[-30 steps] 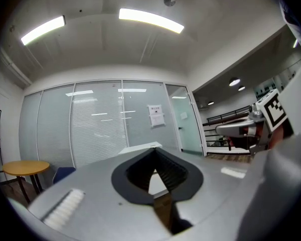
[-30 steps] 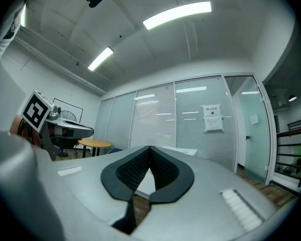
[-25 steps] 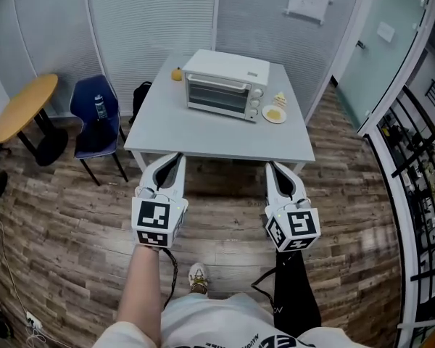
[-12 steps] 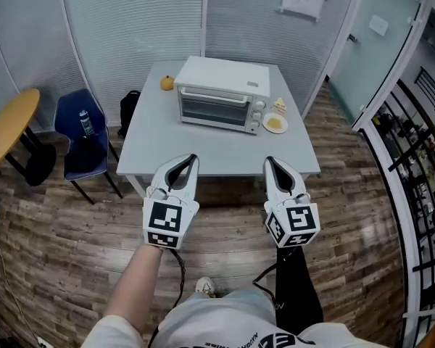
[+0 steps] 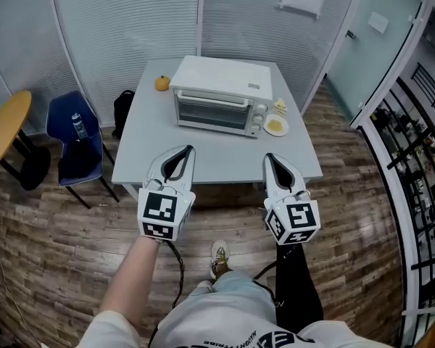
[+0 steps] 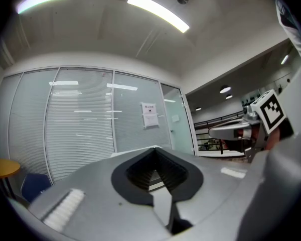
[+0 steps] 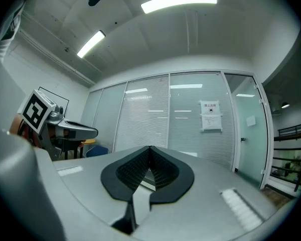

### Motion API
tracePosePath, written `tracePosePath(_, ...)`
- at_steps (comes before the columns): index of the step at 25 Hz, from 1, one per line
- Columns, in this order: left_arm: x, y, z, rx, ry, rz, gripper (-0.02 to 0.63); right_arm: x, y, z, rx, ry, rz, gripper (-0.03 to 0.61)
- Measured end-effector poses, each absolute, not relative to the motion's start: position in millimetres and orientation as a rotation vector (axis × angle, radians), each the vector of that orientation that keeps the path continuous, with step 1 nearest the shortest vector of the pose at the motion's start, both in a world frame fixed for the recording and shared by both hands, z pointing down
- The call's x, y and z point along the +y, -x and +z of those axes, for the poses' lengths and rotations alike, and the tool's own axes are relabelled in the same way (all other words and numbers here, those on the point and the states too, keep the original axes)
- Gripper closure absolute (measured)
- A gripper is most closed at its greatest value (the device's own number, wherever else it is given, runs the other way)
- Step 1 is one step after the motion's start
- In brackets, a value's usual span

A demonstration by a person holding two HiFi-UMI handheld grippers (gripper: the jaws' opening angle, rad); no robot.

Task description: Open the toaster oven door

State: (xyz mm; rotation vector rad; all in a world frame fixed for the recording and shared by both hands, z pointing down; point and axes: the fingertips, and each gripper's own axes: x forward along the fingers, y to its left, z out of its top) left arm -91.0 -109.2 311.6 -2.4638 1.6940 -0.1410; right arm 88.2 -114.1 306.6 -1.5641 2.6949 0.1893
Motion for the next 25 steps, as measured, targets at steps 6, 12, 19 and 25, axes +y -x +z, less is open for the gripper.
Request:
tracePosePath(6,-159,97,317,1.717,2.455,-0.142,0.555,-165,-83,312,2.700,1.541,0.187,0.575)
tracePosePath(12,-219,104,321,1.746,2.444,-0.170,0.555,-230,-73,318,2.720,1.503,0.165,0.575)
tracePosePath(19,-286,108,324,1.771,2.443,-0.189,0.555,-302,-59,323,2.764,1.456,0.139,0.575)
tracePosePath(25,-334,112,333,1.797,2.441,-0.214,0.555,-352,-49,336,2.819,1.442,0.128,0.575)
